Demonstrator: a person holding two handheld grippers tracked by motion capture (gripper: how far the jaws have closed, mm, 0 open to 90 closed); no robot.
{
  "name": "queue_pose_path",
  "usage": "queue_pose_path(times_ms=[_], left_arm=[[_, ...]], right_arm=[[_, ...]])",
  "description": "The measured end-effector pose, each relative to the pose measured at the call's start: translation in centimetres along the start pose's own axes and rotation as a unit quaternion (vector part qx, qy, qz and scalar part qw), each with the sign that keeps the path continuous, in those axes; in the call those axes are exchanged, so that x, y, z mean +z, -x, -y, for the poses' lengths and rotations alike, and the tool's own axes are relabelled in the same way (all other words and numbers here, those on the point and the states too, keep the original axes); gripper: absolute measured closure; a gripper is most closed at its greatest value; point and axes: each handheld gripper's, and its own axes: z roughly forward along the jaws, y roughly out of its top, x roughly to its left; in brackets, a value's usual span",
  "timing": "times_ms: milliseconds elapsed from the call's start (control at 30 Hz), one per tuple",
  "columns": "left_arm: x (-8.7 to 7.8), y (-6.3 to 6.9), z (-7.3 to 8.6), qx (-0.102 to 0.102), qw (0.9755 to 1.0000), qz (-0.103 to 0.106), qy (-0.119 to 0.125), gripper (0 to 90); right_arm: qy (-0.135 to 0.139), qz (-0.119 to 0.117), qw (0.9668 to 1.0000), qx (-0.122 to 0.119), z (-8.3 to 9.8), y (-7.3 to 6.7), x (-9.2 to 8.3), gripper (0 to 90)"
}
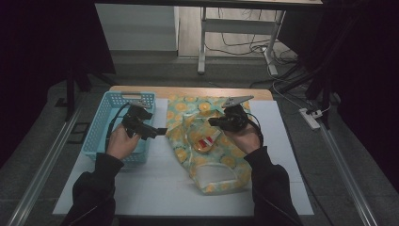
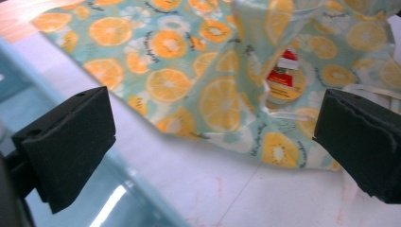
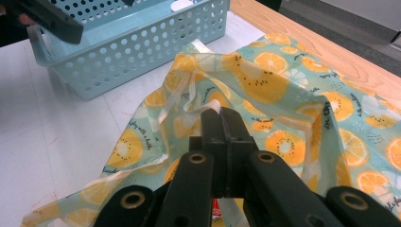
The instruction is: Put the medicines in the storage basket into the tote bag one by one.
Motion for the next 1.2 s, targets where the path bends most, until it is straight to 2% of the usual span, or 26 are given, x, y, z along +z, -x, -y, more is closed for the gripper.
queue_pose_path(times_ms=[200, 500, 567, 667, 933, 1200], left_arm=[[-1.0, -1.4, 0.7, -0.014, 0.9994, -0.028, 0.015, 0.0], [-1.5, -3.6, 1.4, -0.032, 0.9976, -0.061, -0.001, 0.0], [-1.5, -4.0, 1.5, -0.037, 0.9966, -0.073, -0.002, 0.0], [-1.5, -4.9, 1.7, -0.054, 0.9953, -0.080, -0.001, 0.0], [-0.8, -7.0, 1.8, -0.078, 0.9901, -0.115, -0.019, 0.0], [0.2, -8.7, 1.9, -0.087, 0.9889, -0.117, -0.030, 0.0]], right_arm=[[-0.001, 0.000, 1.0000, 0.001, 0.0, 0.0, 0.0, 90.0], [0.000, 0.000, 1.0000, 0.000, 0.0, 0.1, 0.0, 90.0], [0.000, 0.000, 1.0000, 0.000, 0.0, 0.1, 0.0, 90.0], [0.000, 0.000, 1.0000, 0.000, 0.0, 0.1, 0.0, 90.0], [0.000, 0.000, 1.0000, 0.000, 0.0, 0.1, 0.0, 90.0], [0.000, -0.001, 1.0000, -0.001, 0.0, 0.1, 0.0, 90.0]])
